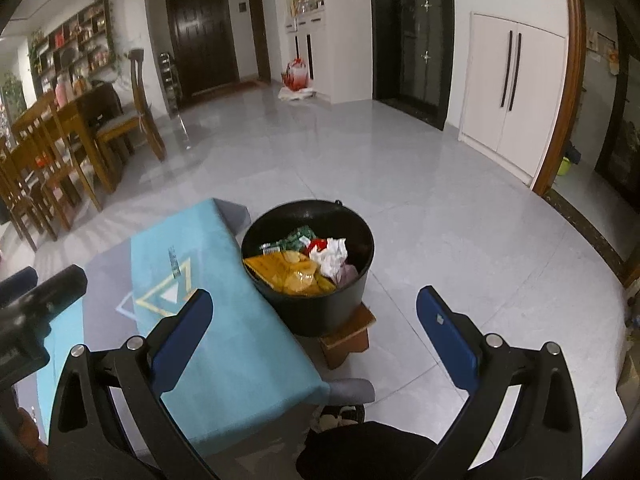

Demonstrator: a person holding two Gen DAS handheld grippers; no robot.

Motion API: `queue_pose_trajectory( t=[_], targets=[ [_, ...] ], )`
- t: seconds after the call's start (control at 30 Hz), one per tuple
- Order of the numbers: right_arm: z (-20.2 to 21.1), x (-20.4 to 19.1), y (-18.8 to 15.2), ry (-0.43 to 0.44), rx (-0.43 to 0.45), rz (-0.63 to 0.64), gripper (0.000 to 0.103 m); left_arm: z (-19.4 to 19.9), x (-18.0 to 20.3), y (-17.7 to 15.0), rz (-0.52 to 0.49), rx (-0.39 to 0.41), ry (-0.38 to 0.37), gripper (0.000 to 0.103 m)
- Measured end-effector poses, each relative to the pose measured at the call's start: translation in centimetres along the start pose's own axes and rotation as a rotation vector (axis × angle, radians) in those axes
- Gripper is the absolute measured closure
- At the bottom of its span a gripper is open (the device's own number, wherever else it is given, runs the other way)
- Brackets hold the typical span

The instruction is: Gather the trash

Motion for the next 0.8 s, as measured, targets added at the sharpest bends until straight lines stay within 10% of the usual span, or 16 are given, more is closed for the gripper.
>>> queue_pose_trajectory(
  t=[0.8],
  targets=[
    [-0.6, -0.8, -0.2, -0.005, -0.009, 0.012, 0.003, -1.3, -0.6, -0.8, -0.029, -0.046, 0.067, 0.003]
  ],
)
Point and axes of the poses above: each gripper's, at about its wrist camera, not at the fingertips, and z roughly against the way its jaws point, x to its right, y to its top, the point moved 4 cm from there along -z, roughly the way its jaws point, and after that the axes turned 10 degrees about -z, right-handed, at the moved point
